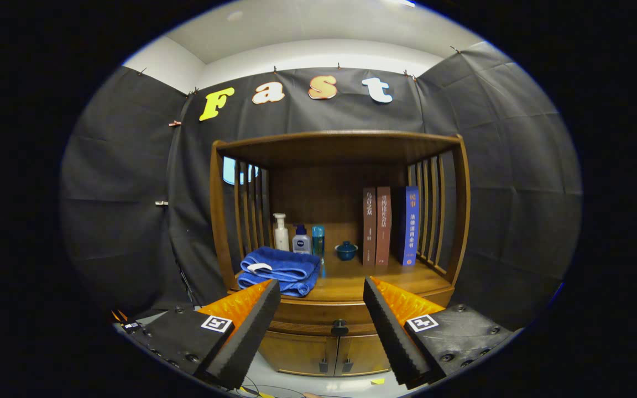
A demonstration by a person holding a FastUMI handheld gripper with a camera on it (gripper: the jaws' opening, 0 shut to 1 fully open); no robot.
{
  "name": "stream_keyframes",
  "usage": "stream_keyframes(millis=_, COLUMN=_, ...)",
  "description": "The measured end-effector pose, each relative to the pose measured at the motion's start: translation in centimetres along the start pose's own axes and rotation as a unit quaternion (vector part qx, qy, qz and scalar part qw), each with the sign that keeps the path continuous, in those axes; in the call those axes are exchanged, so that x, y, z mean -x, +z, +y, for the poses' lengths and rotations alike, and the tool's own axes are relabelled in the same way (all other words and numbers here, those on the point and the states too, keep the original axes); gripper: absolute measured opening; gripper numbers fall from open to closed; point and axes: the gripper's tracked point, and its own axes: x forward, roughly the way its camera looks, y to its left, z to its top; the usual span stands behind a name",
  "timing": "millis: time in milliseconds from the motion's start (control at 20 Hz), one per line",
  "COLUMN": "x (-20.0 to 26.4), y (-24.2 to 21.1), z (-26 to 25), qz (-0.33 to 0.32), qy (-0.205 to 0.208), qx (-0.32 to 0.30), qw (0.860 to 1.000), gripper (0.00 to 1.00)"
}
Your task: Pull open the drawer, take out the items inside it, and place them on the countertop above the cabinet.
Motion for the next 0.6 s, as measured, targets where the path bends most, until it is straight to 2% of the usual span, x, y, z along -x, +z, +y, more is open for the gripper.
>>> stream_keyframes(millis=300, x=-5.0, y=-6.2, z=-1.0, qz=0.044, qy=-0.01, qx=0.012, qw=0.999, gripper=0.99)
stream_keyframes(millis=600, x=-9.1, y=-11.8, z=-2.7, qz=0.097, qy=-0.032, qx=-0.003, qw=0.995, gripper=0.99)
